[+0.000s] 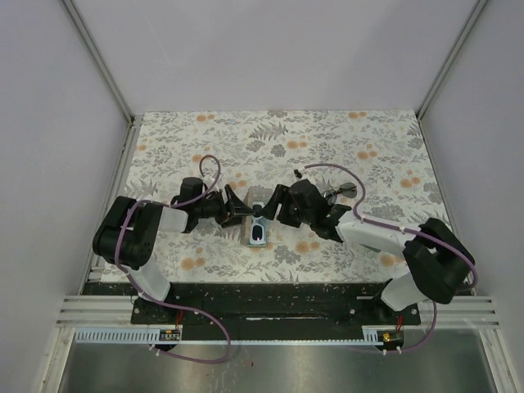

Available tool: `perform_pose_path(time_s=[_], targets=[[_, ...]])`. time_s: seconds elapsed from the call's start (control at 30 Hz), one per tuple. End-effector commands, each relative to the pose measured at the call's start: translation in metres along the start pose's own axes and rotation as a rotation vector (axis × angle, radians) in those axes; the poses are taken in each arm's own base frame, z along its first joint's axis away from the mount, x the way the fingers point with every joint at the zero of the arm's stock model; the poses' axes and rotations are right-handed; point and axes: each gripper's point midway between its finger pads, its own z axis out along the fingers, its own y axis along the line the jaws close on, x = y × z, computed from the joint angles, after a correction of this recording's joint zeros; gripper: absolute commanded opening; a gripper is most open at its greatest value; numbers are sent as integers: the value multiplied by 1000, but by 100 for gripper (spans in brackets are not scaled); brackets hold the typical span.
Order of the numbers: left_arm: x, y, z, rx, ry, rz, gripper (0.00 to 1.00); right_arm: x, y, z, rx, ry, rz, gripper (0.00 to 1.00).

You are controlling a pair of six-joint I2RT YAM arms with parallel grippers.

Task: Organize the sunglasses
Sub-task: Close the case with sunglasses at the center of the board.

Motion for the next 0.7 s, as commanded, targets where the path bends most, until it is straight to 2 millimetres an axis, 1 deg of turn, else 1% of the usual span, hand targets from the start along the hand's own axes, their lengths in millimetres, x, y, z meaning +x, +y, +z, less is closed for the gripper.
perform_pose_path(time_s=[0.0,0.07,0.1,0.13,0.2,0.37,0.43,0.47,0.5,0.57,0.6,0.63,0.67], targets=[[-13,16,-3,-187,10,159,40,-24,-2,-37,7,-140,17,73],[-15,25,-6,-283,36,191,40,-28,-9,-51,18,-175,14,73],[-16,32,-9,-347,49,208,40,-26,-16,-58,38,-178,11,73],[-18,35,-11,-409,54,231,40,-27,-18,-65,40,-192,8,73],[-22,43,-15,-538,63,287,40,-27,-28,-76,61,-207,4,73],[-24,54,-14,-742,93,373,40,-20,-46,-97,74,-230,15,73],[-20,53,-10,-768,103,399,44,-16,-54,-104,81,-232,19,73],[-20,51,-8,-769,104,408,50,-15,-56,-107,81,-236,20,74],[-19,49,-5,-766,108,419,54,-13,-60,-108,87,-231,20,75],[-21,44,-4,-770,103,433,55,-10,-64,-112,95,-227,8,75],[-24,41,-4,-771,100,438,57,-9,-66,-113,106,-221,4,75],[-25,40,-5,-778,101,439,61,-7,-69,-113,114,-213,-2,75],[-29,36,-5,-780,94,446,65,-7,-69,-115,117,-211,-4,75]])
